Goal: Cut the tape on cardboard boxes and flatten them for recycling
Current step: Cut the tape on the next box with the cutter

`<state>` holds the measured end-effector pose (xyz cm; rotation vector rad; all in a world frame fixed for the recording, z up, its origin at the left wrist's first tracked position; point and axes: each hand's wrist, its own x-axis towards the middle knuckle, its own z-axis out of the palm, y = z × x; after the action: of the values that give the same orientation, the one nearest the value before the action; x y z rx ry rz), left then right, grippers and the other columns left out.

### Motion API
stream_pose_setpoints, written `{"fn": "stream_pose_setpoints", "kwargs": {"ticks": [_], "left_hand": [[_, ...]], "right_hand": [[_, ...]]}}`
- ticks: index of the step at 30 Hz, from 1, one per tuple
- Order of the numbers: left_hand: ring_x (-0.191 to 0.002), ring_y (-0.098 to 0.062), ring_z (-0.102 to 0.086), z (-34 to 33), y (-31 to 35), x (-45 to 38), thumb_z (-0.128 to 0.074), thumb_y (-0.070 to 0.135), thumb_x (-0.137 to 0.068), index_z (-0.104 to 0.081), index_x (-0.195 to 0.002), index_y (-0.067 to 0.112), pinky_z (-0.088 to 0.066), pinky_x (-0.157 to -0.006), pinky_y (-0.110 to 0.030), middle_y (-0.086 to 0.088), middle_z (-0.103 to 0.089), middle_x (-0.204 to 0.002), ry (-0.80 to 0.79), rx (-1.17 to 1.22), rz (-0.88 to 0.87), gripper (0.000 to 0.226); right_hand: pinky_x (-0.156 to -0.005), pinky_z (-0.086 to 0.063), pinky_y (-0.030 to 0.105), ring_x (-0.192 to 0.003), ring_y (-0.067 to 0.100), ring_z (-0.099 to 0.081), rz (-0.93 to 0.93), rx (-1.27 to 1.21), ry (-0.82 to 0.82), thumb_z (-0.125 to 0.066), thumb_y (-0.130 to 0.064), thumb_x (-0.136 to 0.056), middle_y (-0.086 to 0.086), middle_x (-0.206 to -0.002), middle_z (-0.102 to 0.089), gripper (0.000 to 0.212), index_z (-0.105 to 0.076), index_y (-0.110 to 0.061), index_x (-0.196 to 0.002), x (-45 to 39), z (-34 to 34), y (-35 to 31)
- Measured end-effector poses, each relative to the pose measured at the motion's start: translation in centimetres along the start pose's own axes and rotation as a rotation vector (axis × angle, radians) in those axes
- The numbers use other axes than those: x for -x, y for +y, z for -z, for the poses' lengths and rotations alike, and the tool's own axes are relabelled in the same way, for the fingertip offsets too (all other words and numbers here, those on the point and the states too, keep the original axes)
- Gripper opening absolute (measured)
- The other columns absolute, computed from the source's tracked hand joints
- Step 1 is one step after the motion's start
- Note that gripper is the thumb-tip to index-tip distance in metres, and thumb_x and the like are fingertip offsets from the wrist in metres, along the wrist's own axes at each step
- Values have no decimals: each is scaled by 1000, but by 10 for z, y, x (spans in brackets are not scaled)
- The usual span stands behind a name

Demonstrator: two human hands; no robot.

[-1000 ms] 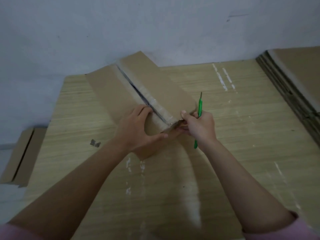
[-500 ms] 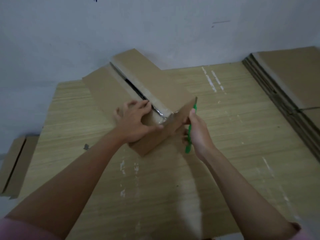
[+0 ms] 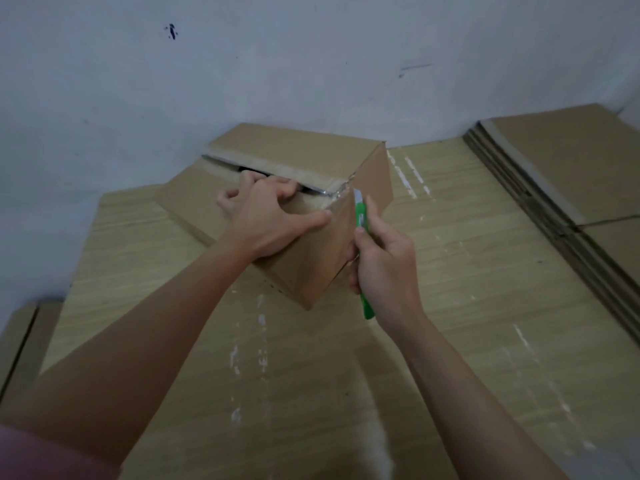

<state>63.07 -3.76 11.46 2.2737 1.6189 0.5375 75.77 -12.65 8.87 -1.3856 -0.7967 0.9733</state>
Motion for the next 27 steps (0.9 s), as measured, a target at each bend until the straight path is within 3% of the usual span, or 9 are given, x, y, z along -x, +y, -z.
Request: {"fn": "stream_pose_setpoints", "kwargs": {"ticks": [3,8,12,15,18,21,24,27], "left_hand": [[-107,0,-22,2,2,-3,-35,83,-41,-65,-108,35,-11,-93,-34,20,-53,-121,7,31,14,88],[-111,-1,-23,0,6,-3,-33,83,-38,-64,-113,33,-9,-88,-29,22,-49,-117,24,30,15,94],[-101,2,-17,-6,6,-5,-33,83,-41,-65,-110,33,-8,-83,-29,24,-50,-118,22,18,-1,91],[-101,-1,-18,-10,5,-6,-32,83,-44,-65,-105,32,-9,-83,-32,24,-50,-111,17,-16,-20,86],[-102,-5,-22,-14,6,-3,-31,81,-45,-65,-102,29,-5,-73,-28,23,-52,-111,27,-43,-30,84],[-109,-11,-29,-23,5,0,-31,78,-46,-63,-100,25,-7,-79,-30,20,-51,-113,13,-45,-24,82],[-115,-15,-31,-38,-2,8,-28,79,-47,-59,-98,25,-14,-85,-33,13,-51,-123,-37,-104,-31,81],[-119,-19,-30,-56,-10,18,-25,81,-44,-59,-106,21,-17,-87,-35,8,-50,-130,-111,-162,-58,93]], "right_hand": [[-79,-34,24,-83,2,-43,18,25,4,-48,-22,-82,-7,-99,-45,51,-52,-32,-132,-8,-5,3],[-82,-30,24,-85,1,-36,22,11,6,-46,-25,-77,-5,-99,-45,53,-54,-33,-128,-16,-5,3],[-85,-31,28,-86,4,-39,-3,36,-9,-46,-26,-73,-7,-95,-48,43,-54,-53,-105,-17,-5,1],[-77,-33,20,-80,-2,-41,-4,71,-23,-48,-22,-74,-17,-83,-49,40,-57,-51,-100,-21,1,-1],[-51,-33,9,-57,-10,-41,-61,57,-57,-48,-4,-89,-18,-75,-45,43,-59,-30,-122,-24,8,-7],[-33,-26,15,-34,-3,-36,-152,38,-81,-44,1,-92,-16,-65,-46,47,-59,-30,-123,-25,16,-7],[-34,-26,17,-39,1,-35,-187,96,-77,-45,0,-89,-14,-55,-46,48,-64,-39,-109,-27,14,10],[-41,-28,12,-50,-7,-38,-227,213,-64,-46,-2,-87,-20,-66,-43,48,-62,-29,-123,-26,7,37]]}}
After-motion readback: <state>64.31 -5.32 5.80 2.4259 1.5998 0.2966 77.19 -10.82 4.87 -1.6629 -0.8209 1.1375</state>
